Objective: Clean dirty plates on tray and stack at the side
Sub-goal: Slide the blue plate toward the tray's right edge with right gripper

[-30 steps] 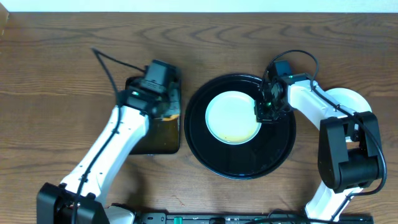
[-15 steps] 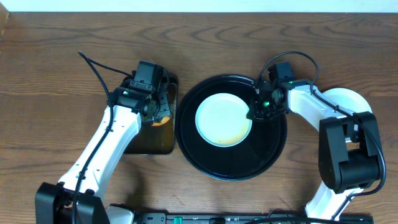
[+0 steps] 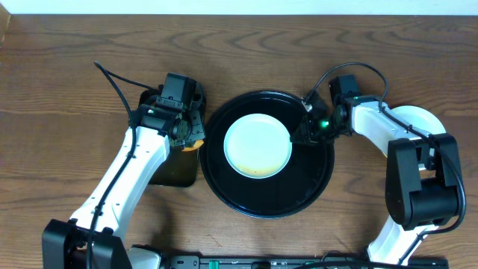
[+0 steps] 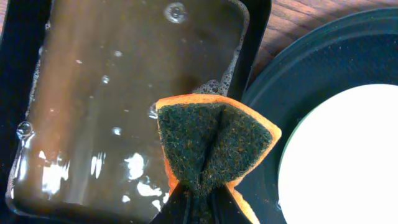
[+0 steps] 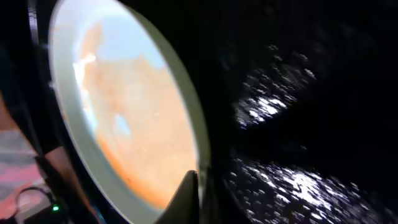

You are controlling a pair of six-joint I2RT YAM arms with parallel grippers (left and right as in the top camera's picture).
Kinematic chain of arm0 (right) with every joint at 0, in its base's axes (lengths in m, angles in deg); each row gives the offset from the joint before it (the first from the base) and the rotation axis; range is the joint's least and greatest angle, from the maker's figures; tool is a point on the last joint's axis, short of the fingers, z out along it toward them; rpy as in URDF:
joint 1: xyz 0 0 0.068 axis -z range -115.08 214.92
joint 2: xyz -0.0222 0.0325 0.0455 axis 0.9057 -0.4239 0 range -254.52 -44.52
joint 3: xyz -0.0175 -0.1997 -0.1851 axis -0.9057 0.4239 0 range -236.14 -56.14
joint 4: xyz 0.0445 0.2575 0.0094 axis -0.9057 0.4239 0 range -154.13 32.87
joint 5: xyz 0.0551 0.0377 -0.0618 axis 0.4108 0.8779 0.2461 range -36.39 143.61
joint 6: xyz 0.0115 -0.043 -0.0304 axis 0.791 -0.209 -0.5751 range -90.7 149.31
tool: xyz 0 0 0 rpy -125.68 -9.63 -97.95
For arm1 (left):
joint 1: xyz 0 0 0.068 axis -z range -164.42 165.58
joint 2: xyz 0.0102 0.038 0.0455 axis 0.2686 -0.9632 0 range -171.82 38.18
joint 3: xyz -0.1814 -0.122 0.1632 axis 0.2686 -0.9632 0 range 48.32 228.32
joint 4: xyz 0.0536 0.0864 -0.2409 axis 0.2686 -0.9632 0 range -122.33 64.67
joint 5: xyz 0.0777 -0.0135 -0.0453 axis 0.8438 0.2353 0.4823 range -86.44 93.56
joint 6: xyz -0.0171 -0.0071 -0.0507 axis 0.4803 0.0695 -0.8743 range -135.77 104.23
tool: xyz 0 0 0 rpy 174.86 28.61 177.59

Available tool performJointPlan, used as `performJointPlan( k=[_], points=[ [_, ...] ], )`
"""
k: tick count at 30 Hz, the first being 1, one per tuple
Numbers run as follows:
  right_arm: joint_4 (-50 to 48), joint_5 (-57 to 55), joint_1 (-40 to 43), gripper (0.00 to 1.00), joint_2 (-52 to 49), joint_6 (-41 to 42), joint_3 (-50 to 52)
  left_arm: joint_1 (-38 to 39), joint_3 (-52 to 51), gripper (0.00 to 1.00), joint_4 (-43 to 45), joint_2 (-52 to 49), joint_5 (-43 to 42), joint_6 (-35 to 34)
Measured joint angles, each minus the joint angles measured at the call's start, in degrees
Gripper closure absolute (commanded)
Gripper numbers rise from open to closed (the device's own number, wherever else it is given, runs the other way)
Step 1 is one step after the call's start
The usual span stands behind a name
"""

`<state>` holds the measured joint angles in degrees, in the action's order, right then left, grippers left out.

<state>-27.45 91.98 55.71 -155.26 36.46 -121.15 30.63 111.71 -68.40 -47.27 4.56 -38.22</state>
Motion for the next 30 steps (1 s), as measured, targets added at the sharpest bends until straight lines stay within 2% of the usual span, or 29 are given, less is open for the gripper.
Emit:
performJointPlan(
  k=[10,16,30],
  points=[
    [1.2,-8.1,-4.7,0.86,0.8,2.7,-1.0,0.0,0.0,0.92,0.0,0.0,0.0,0.0],
    [1.4,-9.3,-6.0,0.92,1.0,4.0,-1.2,0.0,0.0,0.92,0.0,0.0,0.0,0.0],
    [1.8,-10.4,-6.1,0.79,0.3,3.6,-0.5,0.0,0.0,0.92,0.0,0.0,0.0,0.0]
  ],
)
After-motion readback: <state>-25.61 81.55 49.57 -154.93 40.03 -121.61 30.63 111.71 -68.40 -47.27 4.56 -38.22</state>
